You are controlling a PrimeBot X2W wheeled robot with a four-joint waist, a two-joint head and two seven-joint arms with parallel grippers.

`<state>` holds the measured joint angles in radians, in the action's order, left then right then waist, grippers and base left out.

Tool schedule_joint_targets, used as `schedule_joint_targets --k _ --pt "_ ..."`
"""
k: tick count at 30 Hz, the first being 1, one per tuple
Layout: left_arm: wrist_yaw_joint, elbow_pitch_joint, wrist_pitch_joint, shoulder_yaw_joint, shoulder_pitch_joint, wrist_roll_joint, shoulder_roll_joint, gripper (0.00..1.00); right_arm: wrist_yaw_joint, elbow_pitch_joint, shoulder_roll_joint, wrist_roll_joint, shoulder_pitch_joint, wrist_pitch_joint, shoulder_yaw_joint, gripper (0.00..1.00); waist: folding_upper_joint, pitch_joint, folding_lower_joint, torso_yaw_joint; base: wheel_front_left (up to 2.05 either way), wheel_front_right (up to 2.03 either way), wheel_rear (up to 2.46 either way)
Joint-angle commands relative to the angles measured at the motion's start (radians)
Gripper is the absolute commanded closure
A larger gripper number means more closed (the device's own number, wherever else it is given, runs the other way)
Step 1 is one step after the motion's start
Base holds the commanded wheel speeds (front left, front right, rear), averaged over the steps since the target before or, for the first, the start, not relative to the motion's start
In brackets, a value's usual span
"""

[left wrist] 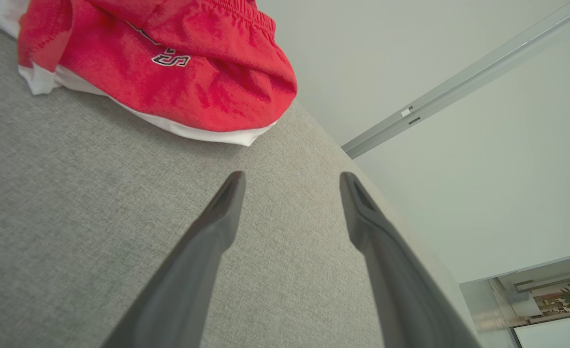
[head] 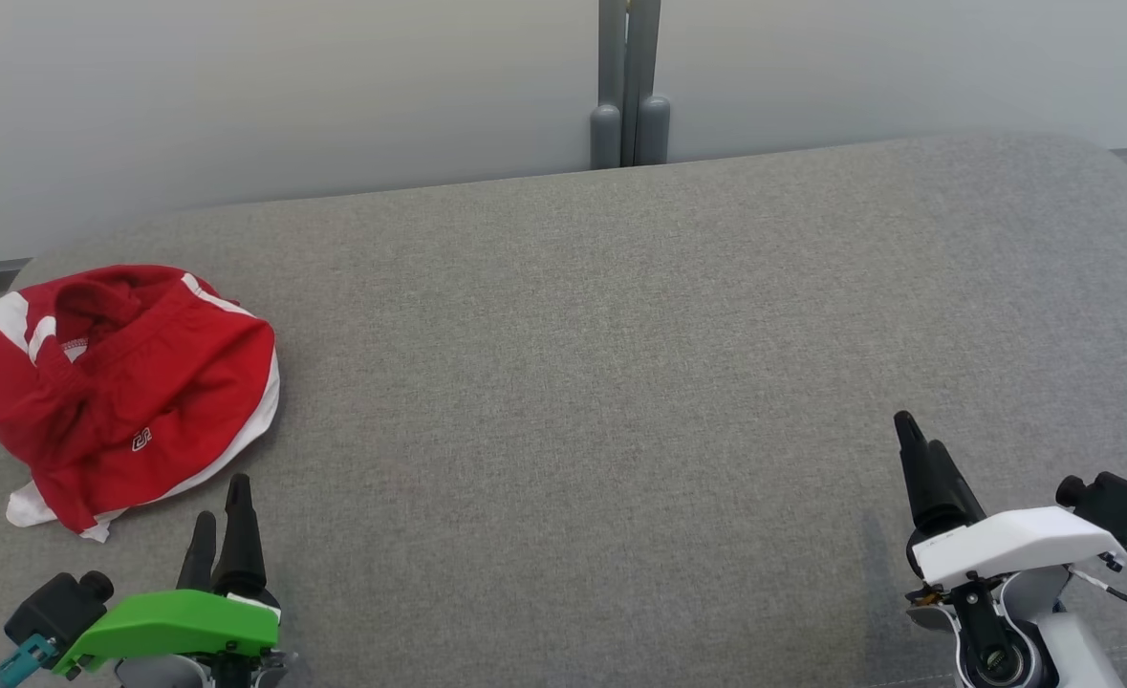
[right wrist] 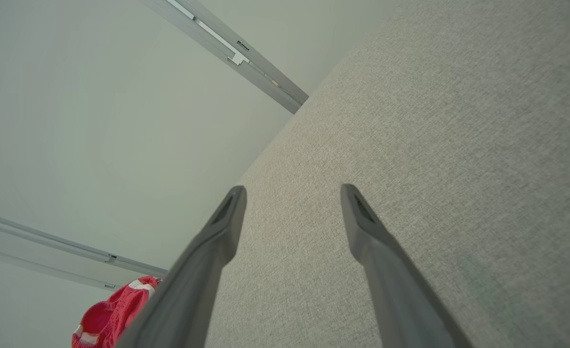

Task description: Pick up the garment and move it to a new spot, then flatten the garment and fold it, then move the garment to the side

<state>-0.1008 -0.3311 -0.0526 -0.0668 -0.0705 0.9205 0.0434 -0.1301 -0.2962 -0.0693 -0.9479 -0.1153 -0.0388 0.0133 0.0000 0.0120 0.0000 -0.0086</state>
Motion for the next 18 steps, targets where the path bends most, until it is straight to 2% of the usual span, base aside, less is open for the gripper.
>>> schedule_joint_targets --k 1,18 --pt "0.004 0.010 -0.005 0.000 -0.013 -0.016 0.011 0.00 0.000 0.012 -0.007 0.016 -0.029 -0.007 -0.002 0.00 0.0000 0.000 0.0000 0.000 0.00 0.00 0.00" --pt "0.011 -0.024 -0.062 0.005 -0.013 -0.250 0.012 0.00 -0.001 -0.002 -0.016 0.263 -0.032 -0.068 -0.025 0.00 0.0000 0.003 0.0000 0.000 0.00 0.00 0.00"
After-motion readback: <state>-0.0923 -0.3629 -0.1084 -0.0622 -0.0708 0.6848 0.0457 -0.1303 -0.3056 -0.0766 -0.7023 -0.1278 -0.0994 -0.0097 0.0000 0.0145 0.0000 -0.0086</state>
